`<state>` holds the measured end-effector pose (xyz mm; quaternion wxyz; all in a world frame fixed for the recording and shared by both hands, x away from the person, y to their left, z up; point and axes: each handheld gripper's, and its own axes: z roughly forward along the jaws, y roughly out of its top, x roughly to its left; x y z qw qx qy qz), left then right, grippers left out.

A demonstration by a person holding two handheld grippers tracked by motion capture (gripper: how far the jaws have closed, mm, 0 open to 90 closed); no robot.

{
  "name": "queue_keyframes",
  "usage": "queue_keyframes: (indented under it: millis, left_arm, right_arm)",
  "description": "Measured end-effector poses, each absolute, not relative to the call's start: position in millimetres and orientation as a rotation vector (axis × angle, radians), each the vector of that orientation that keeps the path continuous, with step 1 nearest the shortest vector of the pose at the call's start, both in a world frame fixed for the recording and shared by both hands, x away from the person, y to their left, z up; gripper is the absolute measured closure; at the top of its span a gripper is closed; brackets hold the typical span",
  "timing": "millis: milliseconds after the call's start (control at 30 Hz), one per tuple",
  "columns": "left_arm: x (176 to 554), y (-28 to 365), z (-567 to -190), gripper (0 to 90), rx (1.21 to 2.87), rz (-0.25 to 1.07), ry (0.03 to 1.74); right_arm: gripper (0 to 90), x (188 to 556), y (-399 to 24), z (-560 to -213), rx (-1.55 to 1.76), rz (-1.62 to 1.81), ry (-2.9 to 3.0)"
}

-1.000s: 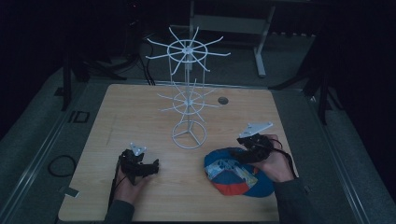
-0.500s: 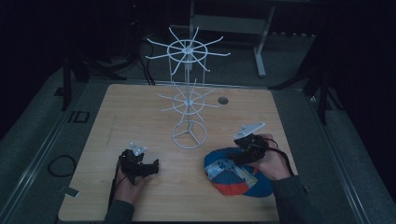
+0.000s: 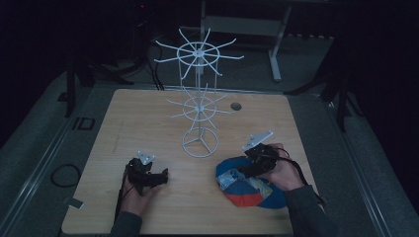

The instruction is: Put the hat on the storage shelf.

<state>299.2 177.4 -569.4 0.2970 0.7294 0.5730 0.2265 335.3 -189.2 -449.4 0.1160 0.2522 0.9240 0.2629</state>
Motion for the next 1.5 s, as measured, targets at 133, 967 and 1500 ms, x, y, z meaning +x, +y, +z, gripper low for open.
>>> queue_keyframes:
  millis: [133, 967, 1500]
  left_arm:
    - [299, 177, -570, 4.7, 1.937, 0.603, 1.523]
    - [299, 177, -570, 4.8, 1.937, 0.604, 1.523]
    - [299, 177, -570, 4.7, 1.938, 0.604, 1.523]
  right_arm:
    - [32.1, 337, -187, -454, 0.74, 0.756, 2.717]
    - [33.2, 350, -175, -478, 0.735, 0.578, 2.809]
    - [78.0, 349, -171, -488, 0.631, 0.438, 2.808]
